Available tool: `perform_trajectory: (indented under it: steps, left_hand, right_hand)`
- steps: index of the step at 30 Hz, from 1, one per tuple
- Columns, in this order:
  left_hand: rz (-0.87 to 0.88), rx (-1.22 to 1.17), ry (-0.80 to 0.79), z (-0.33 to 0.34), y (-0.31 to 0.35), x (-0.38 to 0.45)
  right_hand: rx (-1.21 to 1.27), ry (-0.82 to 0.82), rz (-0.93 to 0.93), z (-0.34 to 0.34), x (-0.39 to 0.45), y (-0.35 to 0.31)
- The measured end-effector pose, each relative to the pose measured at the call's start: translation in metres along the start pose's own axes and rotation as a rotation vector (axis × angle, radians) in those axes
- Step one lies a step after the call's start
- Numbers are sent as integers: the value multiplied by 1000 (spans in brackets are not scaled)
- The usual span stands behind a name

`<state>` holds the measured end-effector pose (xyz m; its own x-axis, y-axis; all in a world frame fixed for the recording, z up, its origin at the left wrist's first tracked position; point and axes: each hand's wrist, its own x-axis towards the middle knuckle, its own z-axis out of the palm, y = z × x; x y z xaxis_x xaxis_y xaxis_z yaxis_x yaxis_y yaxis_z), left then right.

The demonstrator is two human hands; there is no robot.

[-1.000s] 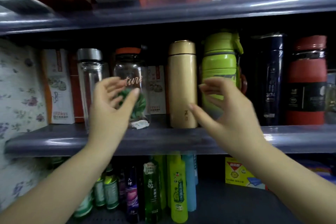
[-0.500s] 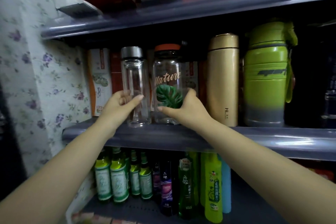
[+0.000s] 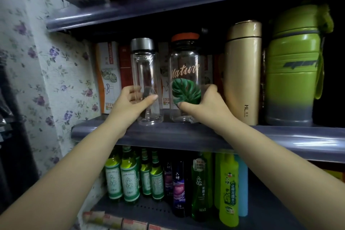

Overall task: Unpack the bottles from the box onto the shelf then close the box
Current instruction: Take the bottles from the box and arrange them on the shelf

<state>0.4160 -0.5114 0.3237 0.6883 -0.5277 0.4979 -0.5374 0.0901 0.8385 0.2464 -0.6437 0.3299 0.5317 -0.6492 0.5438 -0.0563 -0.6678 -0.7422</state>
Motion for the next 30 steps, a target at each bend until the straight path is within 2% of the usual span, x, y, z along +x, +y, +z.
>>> perform_trajectory:
  steps: [3,8,11,13,16,18,22,26,30]
  left_hand:
    - [-9,13,-17,-5,1,1]
    - [-138,-116,-169,-13,9,2]
    - [-175,-136,-191,-12,11,3]
    - [-183,-44,-163,-4,13,3]
    - [-122,170,-11,9,13,1]
    - [-85,178,43,10,11,1]
    - [-115,36,-48,-3,4,7]
    - [-193,38,-147,-2,5,11]
    - [-177,173,-14,4,6,10]
  right_hand:
    - [2,-3,-5,-1,-1,0]
    - [108,-16,11,-2,0,2]
    - [79,-21,-1,0,1,4]
    - [65,-18,-6,1,3,5]
    - [63,-14,-12,1,4,7]
    - [62,-12,-14,2,5,7]
    - [64,-12,-11,2,6,8]
    - [74,-18,-1,3,6,7]
    - [60,-13,7,3,5,6]
